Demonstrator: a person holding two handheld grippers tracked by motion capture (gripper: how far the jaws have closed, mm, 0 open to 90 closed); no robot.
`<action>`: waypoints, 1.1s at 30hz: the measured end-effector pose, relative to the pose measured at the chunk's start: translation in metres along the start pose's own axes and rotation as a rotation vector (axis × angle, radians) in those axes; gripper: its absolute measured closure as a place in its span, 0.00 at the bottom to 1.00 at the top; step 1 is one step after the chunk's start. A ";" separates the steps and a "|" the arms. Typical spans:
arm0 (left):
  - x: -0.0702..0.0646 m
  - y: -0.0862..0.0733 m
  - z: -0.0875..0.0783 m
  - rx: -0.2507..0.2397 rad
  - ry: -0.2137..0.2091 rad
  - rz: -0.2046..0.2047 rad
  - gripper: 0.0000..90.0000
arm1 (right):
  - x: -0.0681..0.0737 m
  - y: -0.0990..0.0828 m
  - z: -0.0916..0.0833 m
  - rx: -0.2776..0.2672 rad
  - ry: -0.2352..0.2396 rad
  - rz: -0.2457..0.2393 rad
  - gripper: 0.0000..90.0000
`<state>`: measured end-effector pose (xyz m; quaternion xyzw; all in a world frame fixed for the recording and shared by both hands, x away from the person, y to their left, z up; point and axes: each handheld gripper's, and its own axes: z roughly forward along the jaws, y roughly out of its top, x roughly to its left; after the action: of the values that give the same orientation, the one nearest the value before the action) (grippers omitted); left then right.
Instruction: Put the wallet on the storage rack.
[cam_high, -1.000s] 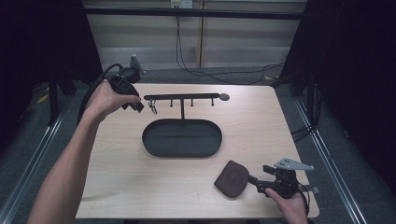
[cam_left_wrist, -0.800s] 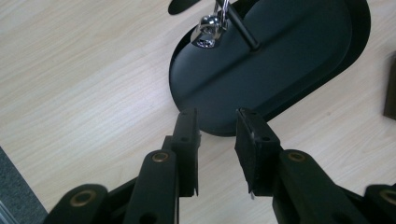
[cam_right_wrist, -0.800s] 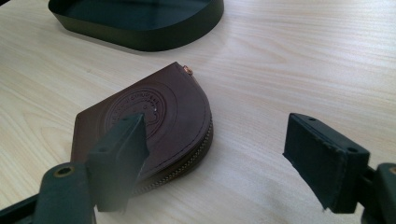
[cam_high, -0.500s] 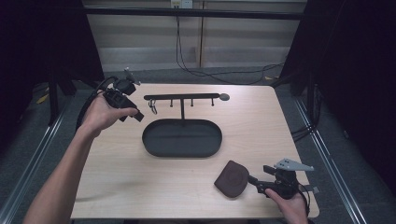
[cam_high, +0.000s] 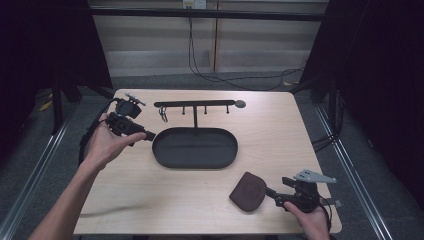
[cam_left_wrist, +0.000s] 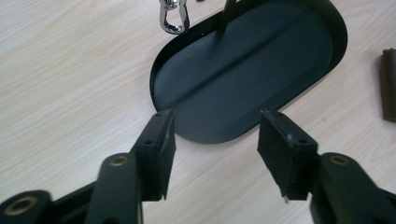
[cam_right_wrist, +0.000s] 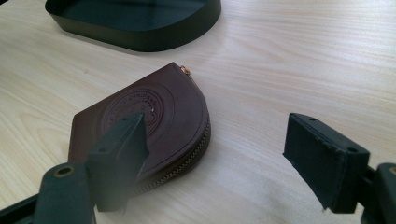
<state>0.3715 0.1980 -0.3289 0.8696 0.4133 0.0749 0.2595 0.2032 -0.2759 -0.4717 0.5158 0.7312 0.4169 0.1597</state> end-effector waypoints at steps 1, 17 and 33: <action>0.000 -0.003 0.001 -0.009 0.005 -0.004 0.48 | 0.000 0.000 0.000 0.001 0.000 0.002 0.23; 0.005 -0.078 0.008 -0.157 -0.091 -0.066 0.27 | -0.001 0.001 0.000 0.008 0.008 0.016 0.25; -0.013 -0.146 0.016 -0.312 -0.125 -0.067 0.18 | -0.005 0.003 -0.005 -0.020 0.001 0.085 0.26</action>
<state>0.2695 0.2584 -0.4161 0.8074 0.4085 0.0754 0.4190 0.2035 -0.2824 -0.4677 0.5443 0.7046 0.4311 0.1466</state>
